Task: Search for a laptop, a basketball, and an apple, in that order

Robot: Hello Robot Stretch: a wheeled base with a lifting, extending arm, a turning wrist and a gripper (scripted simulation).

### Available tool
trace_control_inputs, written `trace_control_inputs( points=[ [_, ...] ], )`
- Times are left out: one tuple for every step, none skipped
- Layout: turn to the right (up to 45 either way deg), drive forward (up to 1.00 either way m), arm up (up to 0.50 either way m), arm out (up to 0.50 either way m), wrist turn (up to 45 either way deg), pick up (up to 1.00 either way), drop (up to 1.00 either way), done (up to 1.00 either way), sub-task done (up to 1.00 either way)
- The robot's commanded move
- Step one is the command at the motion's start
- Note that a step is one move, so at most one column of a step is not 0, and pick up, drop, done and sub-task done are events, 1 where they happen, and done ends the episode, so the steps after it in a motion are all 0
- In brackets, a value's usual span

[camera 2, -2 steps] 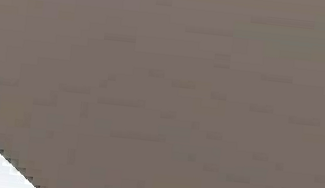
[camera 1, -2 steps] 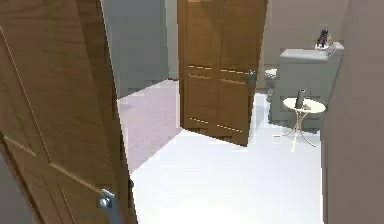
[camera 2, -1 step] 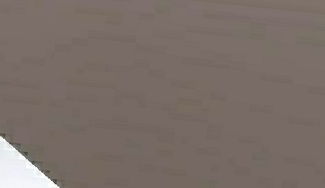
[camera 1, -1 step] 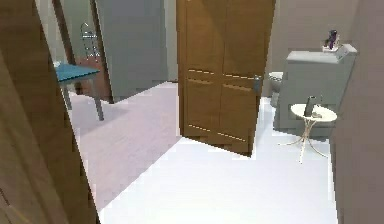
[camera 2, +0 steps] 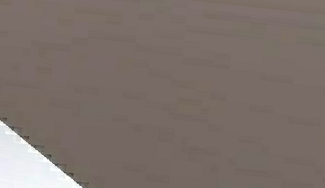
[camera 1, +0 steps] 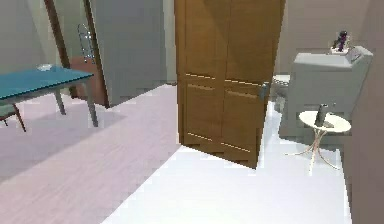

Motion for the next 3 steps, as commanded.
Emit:
trace_control_inputs(
  points=[
    [33.0, 0.00, 0.00, 0.00, 0.0, 0.00, 0.00, 0.00, 0.00],
    [0.0, 0.35, 0.00, 0.00, 0.0, 0.00, 0.00, 0.00, 0.00],
    [-45.0, 0.00, 0.00, 0.00, 0.0, 0.00, 0.00, 0.00, 0.00]
  ],
)
